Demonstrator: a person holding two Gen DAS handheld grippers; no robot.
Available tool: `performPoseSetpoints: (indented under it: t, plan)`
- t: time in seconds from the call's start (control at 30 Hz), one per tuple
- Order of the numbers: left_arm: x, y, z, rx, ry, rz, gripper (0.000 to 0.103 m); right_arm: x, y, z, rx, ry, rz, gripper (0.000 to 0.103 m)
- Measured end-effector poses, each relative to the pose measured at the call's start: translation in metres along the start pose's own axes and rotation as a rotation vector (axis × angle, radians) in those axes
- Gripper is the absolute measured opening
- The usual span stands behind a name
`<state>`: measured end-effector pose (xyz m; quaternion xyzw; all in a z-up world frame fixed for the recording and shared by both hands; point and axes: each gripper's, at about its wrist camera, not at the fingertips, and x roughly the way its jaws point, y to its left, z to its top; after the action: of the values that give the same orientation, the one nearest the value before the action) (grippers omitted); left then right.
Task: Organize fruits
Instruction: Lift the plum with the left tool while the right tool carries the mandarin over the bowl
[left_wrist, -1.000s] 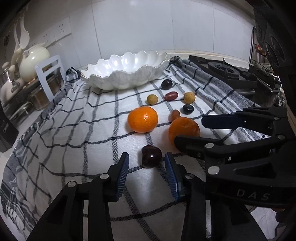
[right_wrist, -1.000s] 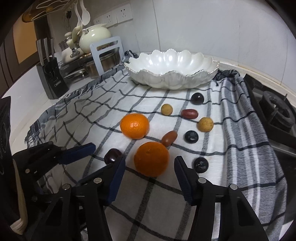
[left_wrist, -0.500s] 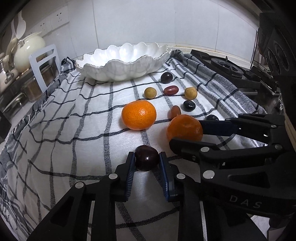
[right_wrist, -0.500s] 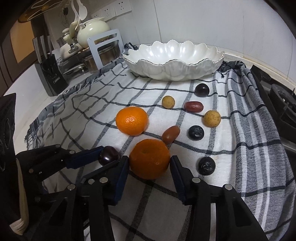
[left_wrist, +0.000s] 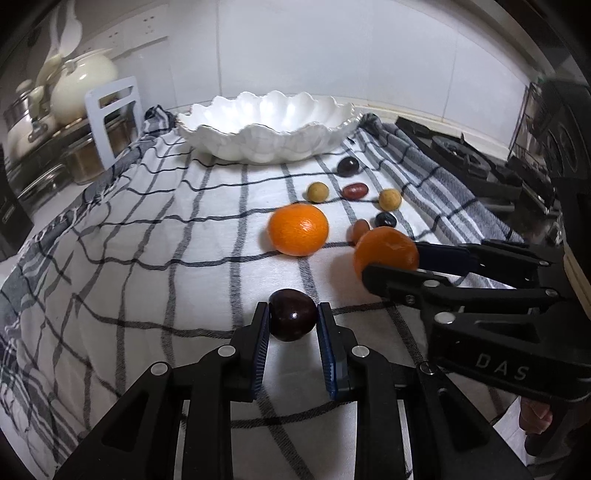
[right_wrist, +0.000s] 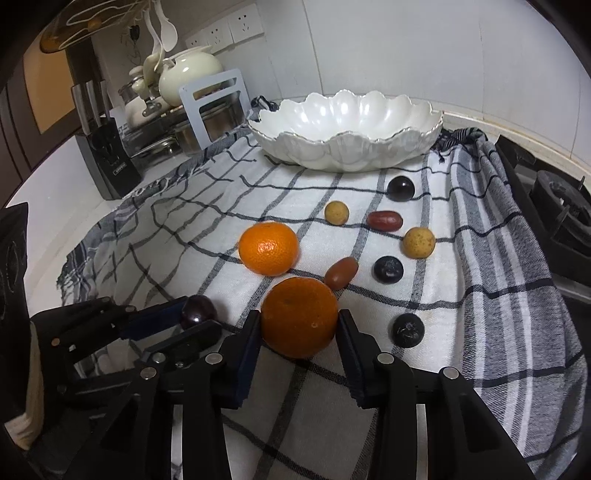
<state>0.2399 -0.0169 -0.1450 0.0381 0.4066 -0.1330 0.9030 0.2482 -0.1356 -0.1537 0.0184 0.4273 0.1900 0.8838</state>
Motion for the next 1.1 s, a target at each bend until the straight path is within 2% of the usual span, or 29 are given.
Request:
performPoseSetpoints:
  t: [0.3, 0.73, 0.97, 1.1]
  plan:
    - [-0.028, 0.011, 0.025, -0.034, -0.08, 0.007, 0.026, -0.022, 0.005, 0.015, -0.013, -0.054, -0.019, 0.042]
    - [-0.049, 0.037, 0.079, -0.037, -0.17, -0.022, 0.026, -0.045, 0.015, 0.062, -0.021, -0.157, -0.09, 0.042]
    - [-0.052, 0.034, 0.115, -0.02, -0.222, 0.025, 0.026, -0.049, 0.005, 0.095, -0.038, -0.226, -0.105, 0.042]
    - [-0.051, 0.037, 0.135, -0.044, -0.242, 0.046, 0.026, -0.047, -0.002, 0.12, -0.058, -0.256, -0.112, 0.042]
